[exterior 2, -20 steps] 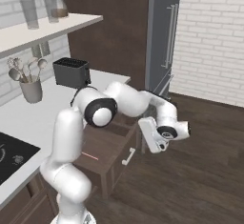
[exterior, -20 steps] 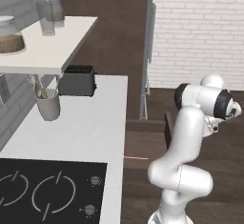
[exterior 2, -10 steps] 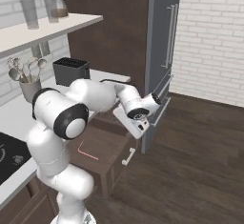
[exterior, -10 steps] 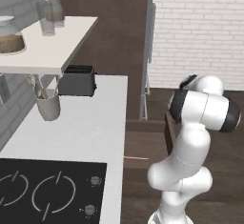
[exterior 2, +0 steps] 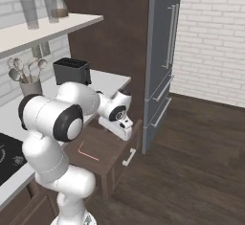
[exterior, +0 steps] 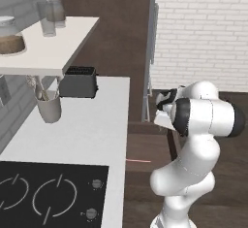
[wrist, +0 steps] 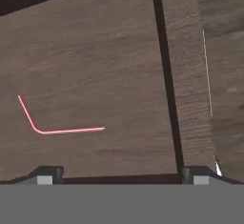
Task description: Take a straw from the drawer in front and place it inside the glass cup on the dining counter.
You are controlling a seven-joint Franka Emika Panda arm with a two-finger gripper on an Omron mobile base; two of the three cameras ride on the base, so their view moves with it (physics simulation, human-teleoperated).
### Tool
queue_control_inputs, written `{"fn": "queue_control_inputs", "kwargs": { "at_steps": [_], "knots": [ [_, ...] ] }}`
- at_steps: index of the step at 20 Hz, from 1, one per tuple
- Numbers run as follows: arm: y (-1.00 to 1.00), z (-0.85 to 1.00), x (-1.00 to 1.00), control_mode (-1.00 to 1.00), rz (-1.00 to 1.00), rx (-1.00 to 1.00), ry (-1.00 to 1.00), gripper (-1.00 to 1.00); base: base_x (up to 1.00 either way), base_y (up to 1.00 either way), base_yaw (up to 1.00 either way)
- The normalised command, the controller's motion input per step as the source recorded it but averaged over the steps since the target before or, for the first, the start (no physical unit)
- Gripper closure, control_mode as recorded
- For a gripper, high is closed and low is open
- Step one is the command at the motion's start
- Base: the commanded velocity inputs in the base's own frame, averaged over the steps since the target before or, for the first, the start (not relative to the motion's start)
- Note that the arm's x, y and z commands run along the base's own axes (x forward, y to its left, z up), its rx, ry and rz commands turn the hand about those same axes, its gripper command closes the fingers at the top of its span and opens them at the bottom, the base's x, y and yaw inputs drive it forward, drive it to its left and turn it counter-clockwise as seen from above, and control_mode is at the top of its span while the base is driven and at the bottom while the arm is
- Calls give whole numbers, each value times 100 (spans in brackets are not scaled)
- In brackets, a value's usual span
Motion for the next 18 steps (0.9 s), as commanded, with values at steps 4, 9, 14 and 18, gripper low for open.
{"fn": "queue_control_inputs", "kwargs": {
  "at_steps": [4, 9, 14, 18],
  "knots": [
    [5, -17, 9, -100, 0, -10, 22, -100, 0, 0, 0],
    [0, -19, 5, -100, 0, -4, 14, -100, 0, 0, 0],
    [0, -28, 0, -100, 0, -3, 7, -100, 0, 0, 0],
    [10, -32, 0, -100, 0, -4, 1, -100, 0, 0, 0]
  ]
}}
